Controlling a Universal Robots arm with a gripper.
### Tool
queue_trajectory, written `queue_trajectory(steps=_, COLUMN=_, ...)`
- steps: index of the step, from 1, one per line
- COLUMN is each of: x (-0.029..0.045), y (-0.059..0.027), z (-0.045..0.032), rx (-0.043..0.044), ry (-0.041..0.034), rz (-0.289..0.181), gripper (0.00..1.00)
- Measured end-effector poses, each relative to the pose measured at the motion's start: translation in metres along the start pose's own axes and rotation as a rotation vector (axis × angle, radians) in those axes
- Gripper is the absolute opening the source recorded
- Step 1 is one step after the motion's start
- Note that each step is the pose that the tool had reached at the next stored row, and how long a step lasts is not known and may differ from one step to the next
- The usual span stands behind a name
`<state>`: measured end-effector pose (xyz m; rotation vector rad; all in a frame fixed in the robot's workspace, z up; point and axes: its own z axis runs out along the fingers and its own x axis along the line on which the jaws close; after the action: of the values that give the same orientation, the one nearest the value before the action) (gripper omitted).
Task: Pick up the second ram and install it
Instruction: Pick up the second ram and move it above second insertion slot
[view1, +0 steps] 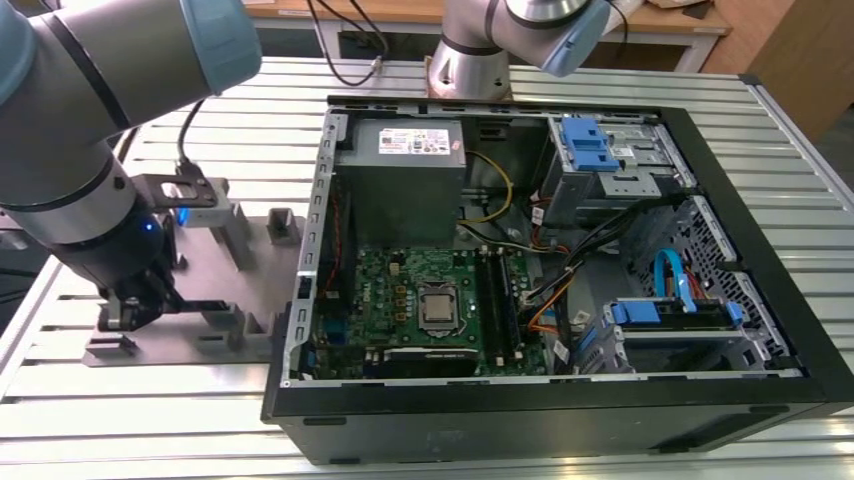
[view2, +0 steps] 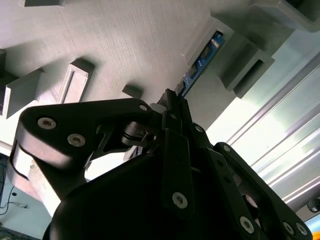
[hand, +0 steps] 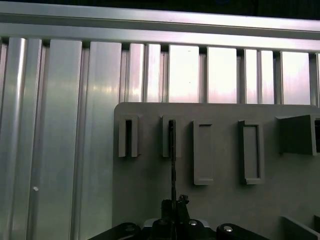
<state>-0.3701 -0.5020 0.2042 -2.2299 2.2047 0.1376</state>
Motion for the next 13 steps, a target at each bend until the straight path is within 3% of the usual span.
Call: queue_trajectory(steps=13, x=-0.0002, y=0.0003, z=-0.0032, rx=-0.0003, ry=0.0002, rz=0.0, gripper=0.11)
